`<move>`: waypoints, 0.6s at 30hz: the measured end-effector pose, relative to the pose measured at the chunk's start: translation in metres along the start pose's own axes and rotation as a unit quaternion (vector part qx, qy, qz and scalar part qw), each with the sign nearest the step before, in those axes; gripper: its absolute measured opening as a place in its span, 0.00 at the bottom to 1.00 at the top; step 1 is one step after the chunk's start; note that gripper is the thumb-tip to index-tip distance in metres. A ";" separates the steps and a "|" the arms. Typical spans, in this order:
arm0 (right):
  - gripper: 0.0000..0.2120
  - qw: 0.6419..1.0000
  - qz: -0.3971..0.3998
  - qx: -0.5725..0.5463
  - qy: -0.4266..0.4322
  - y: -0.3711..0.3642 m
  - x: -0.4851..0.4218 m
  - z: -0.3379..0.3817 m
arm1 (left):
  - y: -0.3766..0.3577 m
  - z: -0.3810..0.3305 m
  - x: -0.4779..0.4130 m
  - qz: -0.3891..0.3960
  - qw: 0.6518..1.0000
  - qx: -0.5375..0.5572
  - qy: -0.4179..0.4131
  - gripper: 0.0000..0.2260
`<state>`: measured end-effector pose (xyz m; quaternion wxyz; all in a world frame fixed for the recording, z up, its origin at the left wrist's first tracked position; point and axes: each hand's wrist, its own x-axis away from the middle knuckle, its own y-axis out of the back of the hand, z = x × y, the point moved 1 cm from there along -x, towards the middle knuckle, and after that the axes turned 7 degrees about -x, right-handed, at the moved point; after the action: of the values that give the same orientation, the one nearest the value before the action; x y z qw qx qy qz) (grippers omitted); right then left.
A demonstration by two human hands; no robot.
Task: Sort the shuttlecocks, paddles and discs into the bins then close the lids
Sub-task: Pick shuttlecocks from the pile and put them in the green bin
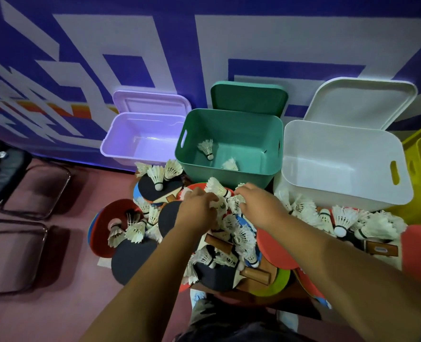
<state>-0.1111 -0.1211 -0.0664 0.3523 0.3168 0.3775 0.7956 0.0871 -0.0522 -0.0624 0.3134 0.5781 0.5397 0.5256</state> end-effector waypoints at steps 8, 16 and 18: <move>0.09 0.999 -0.020 0.023 -0.035 -0.004 -0.011 -0.004 | 0.002 0.003 -0.020 -0.054 0.993 -0.051 -0.095 0.10; 0.06 0.992 -0.103 -0.034 -0.056 0.006 0.000 0.001 | 0.019 0.013 -0.019 -0.075 0.971 0.223 -0.032 0.09; 0.06 0.990 -0.117 -0.047 -0.068 0.011 0.003 0.007 | 0.031 0.018 -0.015 -0.056 0.953 0.299 -0.012 0.08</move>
<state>-0.1117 -0.1213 -0.0527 0.4820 0.3070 0.3497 0.7424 0.1151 -0.0699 -0.0424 0.1614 0.6205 0.6996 0.3155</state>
